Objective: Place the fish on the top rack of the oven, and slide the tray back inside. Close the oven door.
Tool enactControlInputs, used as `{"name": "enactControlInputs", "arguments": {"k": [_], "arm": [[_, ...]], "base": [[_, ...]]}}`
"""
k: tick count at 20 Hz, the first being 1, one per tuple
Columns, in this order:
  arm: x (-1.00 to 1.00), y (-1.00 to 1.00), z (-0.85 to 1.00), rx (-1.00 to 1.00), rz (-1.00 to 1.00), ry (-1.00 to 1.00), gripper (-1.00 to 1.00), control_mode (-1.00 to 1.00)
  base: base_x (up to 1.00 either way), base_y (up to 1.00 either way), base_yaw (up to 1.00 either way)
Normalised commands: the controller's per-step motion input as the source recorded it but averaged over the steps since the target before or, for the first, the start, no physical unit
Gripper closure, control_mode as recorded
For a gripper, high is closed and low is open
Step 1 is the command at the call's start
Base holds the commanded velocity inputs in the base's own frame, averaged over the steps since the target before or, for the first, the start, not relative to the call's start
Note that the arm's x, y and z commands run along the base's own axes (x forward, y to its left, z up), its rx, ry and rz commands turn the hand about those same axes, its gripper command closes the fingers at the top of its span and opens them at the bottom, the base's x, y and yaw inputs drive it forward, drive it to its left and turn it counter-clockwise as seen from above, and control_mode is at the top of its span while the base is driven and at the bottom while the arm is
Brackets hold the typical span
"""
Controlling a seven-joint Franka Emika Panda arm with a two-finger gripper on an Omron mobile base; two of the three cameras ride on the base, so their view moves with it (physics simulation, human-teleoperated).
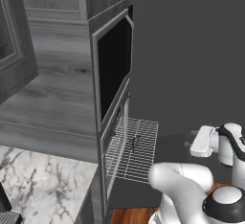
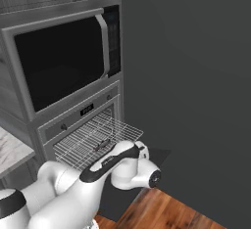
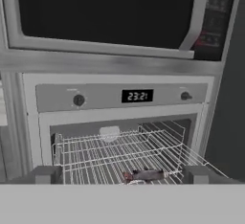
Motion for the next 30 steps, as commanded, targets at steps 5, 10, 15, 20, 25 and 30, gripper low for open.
{"name": "enactControlInputs", "arguments": {"k": [5, 10, 15, 20, 25, 30], "arm": [[0.0, 0.03, -0.31, -0.1, 0.13, 0.03, -1.0, -1.0], [0.0, 0.25, -0.5, -0.19, 0.11, 0.06, -1.0, -1.0], [0.01, 0.37, -0.57, -0.2, 0.06, 0.05, -1.0, -1.0], [0.02, 0.36, -0.58, -0.18, 0.01, 0.08, -1.0, -1.0], [0.06, 0.11, -0.4, -0.08, 0.0, 0.1, -1.0, -1.0], [0.22, 0.0, -0.28, -0.01, 0.0, 0.11, -1.0, -1.0]], "base": [[0.0, 0.0, 0.0], [0.0, 0.0, 0.0], [0.0, 0.0, 0.0], [0.0, 0.0, 0.0], [0.0, 0.0, 0.0], [0.0, 0.0, 0.0]]}}
